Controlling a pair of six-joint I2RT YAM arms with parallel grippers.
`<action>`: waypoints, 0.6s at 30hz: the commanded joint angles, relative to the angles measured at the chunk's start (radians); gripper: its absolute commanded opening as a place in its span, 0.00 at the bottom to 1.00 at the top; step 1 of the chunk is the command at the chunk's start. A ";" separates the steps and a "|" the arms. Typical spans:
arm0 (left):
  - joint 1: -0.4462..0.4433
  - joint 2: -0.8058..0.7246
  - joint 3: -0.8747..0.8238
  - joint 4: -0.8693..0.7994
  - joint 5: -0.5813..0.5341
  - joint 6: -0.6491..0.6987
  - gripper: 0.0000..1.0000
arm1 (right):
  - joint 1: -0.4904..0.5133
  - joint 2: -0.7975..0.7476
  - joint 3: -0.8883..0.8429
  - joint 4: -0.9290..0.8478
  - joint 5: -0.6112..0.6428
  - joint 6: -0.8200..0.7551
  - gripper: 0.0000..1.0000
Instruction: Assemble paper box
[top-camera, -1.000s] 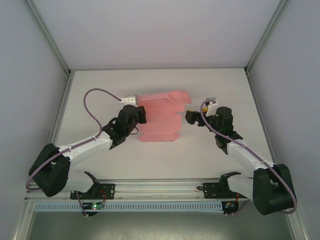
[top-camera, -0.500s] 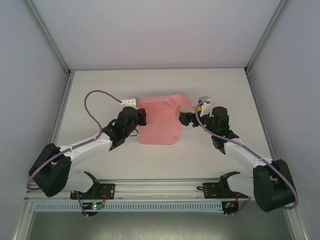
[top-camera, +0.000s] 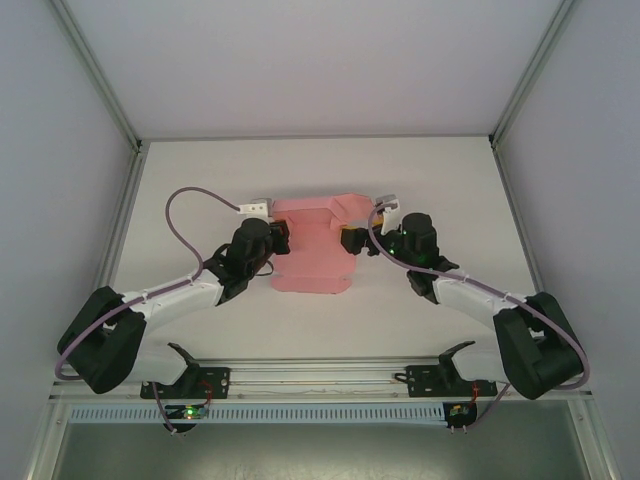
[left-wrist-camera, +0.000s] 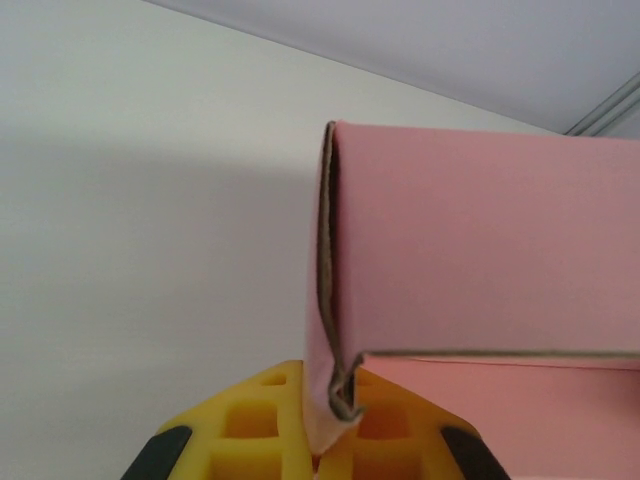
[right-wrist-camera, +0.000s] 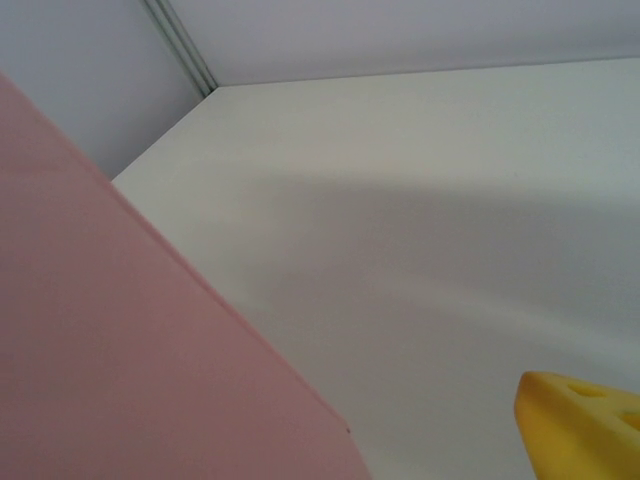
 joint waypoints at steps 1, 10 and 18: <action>-0.006 -0.014 -0.002 0.144 0.043 -0.030 0.00 | 0.033 0.033 0.019 0.036 0.043 -0.006 0.98; -0.005 -0.025 -0.020 0.171 0.030 -0.040 0.00 | 0.082 0.038 -0.008 0.015 0.238 -0.016 0.98; -0.005 0.043 0.008 0.113 -0.013 -0.049 0.00 | 0.079 -0.097 -0.019 -0.089 0.242 -0.073 0.98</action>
